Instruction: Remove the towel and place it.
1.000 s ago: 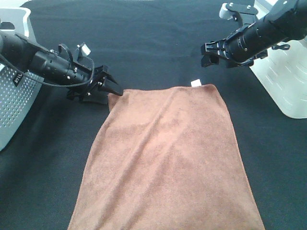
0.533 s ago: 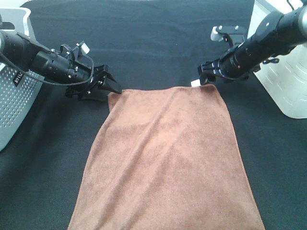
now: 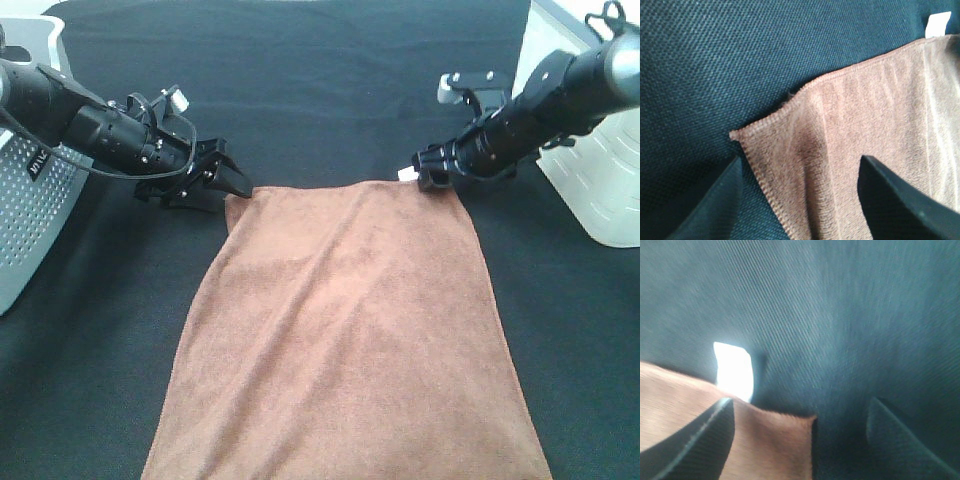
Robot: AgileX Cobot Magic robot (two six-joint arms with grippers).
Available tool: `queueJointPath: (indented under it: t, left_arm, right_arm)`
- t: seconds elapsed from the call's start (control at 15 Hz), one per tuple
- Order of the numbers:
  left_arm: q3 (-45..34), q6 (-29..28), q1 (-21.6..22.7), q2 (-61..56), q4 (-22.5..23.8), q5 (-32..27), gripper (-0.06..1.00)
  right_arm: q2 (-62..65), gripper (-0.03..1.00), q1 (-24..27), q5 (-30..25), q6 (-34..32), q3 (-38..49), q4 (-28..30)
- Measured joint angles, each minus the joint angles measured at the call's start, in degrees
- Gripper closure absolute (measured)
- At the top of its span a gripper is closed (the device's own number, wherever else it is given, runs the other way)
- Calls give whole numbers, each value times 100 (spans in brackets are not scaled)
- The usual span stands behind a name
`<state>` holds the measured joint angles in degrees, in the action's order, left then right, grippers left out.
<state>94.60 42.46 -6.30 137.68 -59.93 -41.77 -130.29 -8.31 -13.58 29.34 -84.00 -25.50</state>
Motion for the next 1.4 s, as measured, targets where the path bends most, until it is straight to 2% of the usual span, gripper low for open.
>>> queueJointPath:
  t: [0.2, 0.4, 0.47, 0.67, 0.8, 0.87, 1.13, 1.4]
  left_arm:
    - [0, -6, 0, -6, 63, 6, 35]
    - [0, -34, 0, 0, 149, 69, 42]
    - [0, -52, 0, 23, 178, 103, 49]
    - [0, -86, 29, 97, 304, 229, 83]
    - [0, -115, 29, 126, 309, 332, 94]
    - [0, -115, 29, 126, 309, 367, 94]
    - [23, -40, 6, 132, 292, 579, 94]
    - [493, 160, 0, 269, 630, 1409, 94]
  right_arm:
    - [-52, 32, 0, 29, -57, -6, 6]
    - [-52, 43, 0, 29, -57, -6, -46]
    - [-52, 48, 0, 29, -57, -6, -63]
    - [-52, 76, 0, 29, -57, -6, -103]
    - [-52, 93, 0, 29, -57, -6, -109]
    - [-52, 97, 0, 34, -63, -6, -115]
    - [-52, 97, 0, 74, -63, -6, -103]
    - [-52, 97, 0, 619, -63, -17, 0]
